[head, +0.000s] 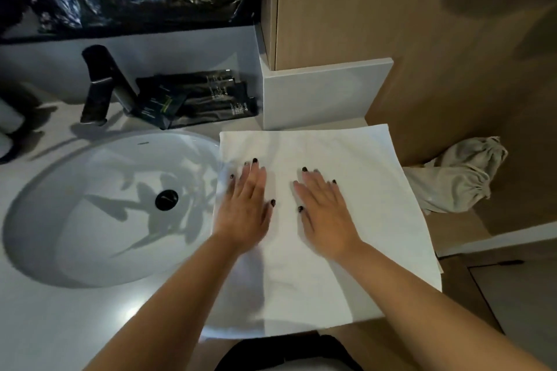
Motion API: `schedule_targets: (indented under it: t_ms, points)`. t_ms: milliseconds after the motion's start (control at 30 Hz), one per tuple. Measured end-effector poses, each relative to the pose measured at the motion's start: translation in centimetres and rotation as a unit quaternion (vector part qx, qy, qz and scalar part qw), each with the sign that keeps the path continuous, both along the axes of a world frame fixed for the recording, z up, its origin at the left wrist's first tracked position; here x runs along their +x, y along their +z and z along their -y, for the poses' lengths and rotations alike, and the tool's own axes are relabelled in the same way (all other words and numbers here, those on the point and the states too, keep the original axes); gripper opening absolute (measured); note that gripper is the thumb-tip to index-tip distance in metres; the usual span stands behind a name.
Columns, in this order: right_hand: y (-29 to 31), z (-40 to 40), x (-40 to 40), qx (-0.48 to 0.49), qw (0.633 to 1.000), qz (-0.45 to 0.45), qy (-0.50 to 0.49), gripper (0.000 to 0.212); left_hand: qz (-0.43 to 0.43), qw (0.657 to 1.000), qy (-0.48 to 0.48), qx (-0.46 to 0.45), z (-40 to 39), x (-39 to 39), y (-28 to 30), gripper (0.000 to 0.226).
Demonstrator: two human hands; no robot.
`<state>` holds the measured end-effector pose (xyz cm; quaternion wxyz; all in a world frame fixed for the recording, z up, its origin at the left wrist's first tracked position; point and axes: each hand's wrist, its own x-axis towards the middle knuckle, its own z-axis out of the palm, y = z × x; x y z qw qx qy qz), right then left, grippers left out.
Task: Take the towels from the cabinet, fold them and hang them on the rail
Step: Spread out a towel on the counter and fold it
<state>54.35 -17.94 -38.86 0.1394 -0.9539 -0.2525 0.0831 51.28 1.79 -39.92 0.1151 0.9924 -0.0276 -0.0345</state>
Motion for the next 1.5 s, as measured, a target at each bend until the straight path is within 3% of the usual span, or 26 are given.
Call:
schedule_targets:
  t_ms: [100,233,367,567,700,833,967,1133,1233,1300,1367,1433,1500]
  points:
    - [-1.4,-1.6,-0.2,-0.008,0.999,-0.009,-0.042,0.068,-0.057,0.997,-0.037,0.023,-0.5,2.0,-0.7,0.086]
    - [-1.8,-1.0,0.0,-0.017,0.999,0.005,-0.040,0.067,-0.064,0.995,0.070,0.013,-1.0,2.1,-1.2,0.093]
    - [-0.9,-2.8,-0.6,0.069,0.994,-0.031,-0.077,0.075,-0.031,0.992,0.123,0.021,0.0,0.7,-0.9,0.092]
    - [-2.5,-2.5,-2.1,0.096,0.993,0.035,-0.053,0.048,-0.123,0.975,0.167,-0.081,-0.9,0.8,-0.9,0.081]
    - [-1.7,-2.5,-2.5,0.060,0.997,0.041,-0.039,0.053,-0.058,0.991,0.120,-0.021,-0.8,-1.0,-0.9,0.080]
    - [-1.7,-2.4,-7.1,0.084,0.996,0.043,-0.008,0.052,0.051,0.996,0.055,-0.040,0.6,-9.2,-1.5,0.067]
    - [-3.0,-2.4,-9.8,0.052,0.998,0.033,-0.001,0.051,0.026,0.998,0.049,-0.034,0.5,-15.1,-2.3,0.064]
    - [-2.4,-1.2,-8.7,0.039,0.998,0.023,0.048,0.053,-0.004,0.998,0.062,-0.030,-0.2,-15.8,-1.9,0.065]
    - [-1.5,-0.4,-9.5,0.114,0.993,-0.021,0.032,0.061,-0.002,0.992,0.103,-0.074,0.2,-16.7,-1.4,0.065]
    - [-0.5,0.6,-11.6,0.251,0.965,-0.069,-0.022,0.054,0.025,0.971,0.154,-0.179,1.3,-18.2,0.2,0.058]
    - [0.2,1.7,-14.3,0.361,0.927,-0.082,-0.063,0.040,0.089,0.912,0.257,-0.306,3.4,-20.1,2.3,0.046]
    - [0.6,2.2,-16.8,0.404,0.903,-0.117,-0.089,0.027,0.121,0.825,0.399,-0.382,5.5,-21.9,4.1,0.028]
    - [1.1,2.3,-18.5,0.418,0.886,-0.155,-0.129,0.027,0.088,0.716,0.532,-0.443,7.0,-22.6,4.6,0.016]
